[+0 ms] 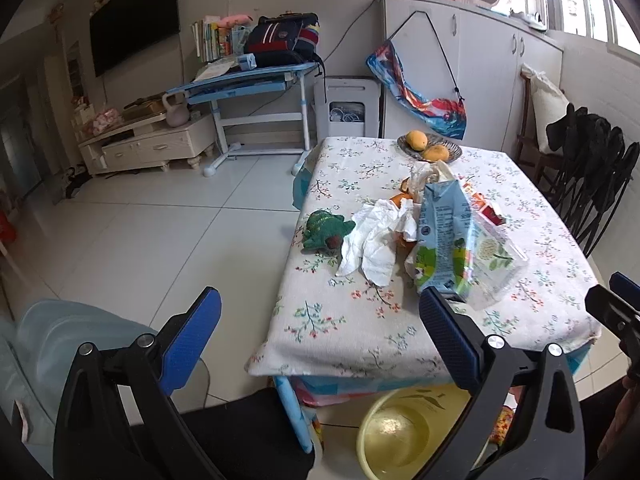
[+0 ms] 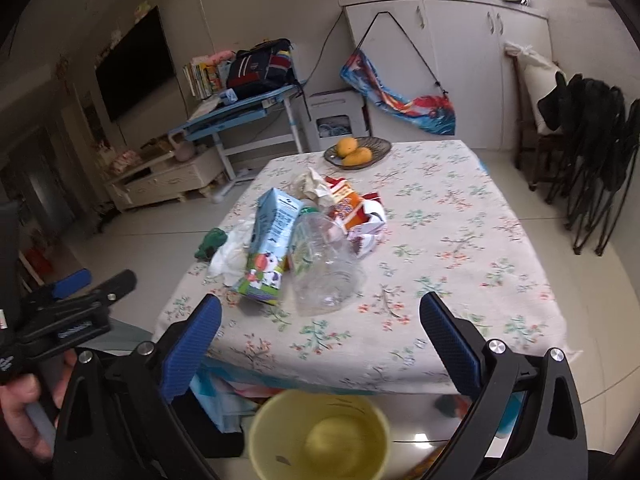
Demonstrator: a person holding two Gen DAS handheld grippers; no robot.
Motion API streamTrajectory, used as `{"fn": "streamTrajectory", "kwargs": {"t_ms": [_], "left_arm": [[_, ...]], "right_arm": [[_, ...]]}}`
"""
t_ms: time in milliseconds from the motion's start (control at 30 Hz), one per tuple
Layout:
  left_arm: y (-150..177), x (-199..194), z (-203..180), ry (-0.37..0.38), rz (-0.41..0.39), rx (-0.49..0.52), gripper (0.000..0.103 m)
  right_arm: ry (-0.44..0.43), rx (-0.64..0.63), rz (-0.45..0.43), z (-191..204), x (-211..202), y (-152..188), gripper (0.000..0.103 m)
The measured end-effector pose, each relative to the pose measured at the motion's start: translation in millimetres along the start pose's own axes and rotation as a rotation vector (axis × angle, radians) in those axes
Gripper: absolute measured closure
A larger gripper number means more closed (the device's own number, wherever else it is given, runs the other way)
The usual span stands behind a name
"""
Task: Collect trash
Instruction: 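Move both tools toward the bottle and milk carton on the table, then close the right gripper around the clear plastic bottle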
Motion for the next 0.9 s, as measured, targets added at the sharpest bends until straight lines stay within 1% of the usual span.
{"fn": "streamTrajectory", "kwargs": {"t_ms": [67,133,167,200,300,400,467,600,700,833,867,900], "left_arm": [[-2.5,7.5,0.1,0.012,0.011,-0.002,0.007],[-7.5,14.3,-1.0,0.033,0.017,-0.007,0.007],[-9.3,16.0,-2.0,0.043,0.015,-0.008,0.007],[-11.5,17.9,-4.8,0.059,0.013,-0.005,0.007],[-14.6,24.5,-14.7,0.082,0.016,0.014,0.007],[-17.4,31.2,-29.2,0.136,0.025,0.031,0.007],[-21.7,36.5,-40.1,0.180,0.030,0.041,0.007],[-35.5,53.6,-62.3,0.266,0.052,0.041,0.007],[-39.6,72.8,-76.2,0.300,0.091,0.037,0.007],[-37.6,100.8,-93.0,0.320,0.154,0.043,0.007],[-36.8,105.3,-94.7,0.321,0.164,0.043,0.007],[-36.4,111.0,-97.4,0.321,0.175,0.041,0.007]], "right_arm": [[-0.019,-0.008,0.021,5.3,9.6,-0.9,0.008],[-0.019,-0.016,0.038,7.2,19.5,-3.1,0.009],[-0.016,-0.019,0.050,7.1,25.7,-5.0,0.013],[-0.011,-0.021,0.059,5.3,32.1,-6.3,0.018],[0.011,-0.023,0.103,-1.3,56.2,-11.1,0.025],[0.020,-0.016,0.149,-6.7,75.4,-12.3,0.025],[0.019,-0.006,0.202,-11.7,91.1,-14.2,0.025],[0.010,0.003,0.274,-18.7,113.6,-19.2,0.025],[-0.028,0.026,0.329,-23.1,127.9,-19.5,0.025],[-0.103,0.119,0.396,-31.7,141.5,-13.0,0.025],[-0.118,0.135,0.406,-32.5,141.7,-10.4,0.027],[-0.124,0.138,0.415,-32.4,142.1,-8.4,0.032]]}}
Point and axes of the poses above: each gripper's, at about its wrist camera, not at the fingertips, and x roughly the way its jaws point, z to its left, y to its underside, the point moved 7 cm from there along x, roughly the way its jaws point, and after that the axes turned 9 degrees about x, right-handed, at the moved point
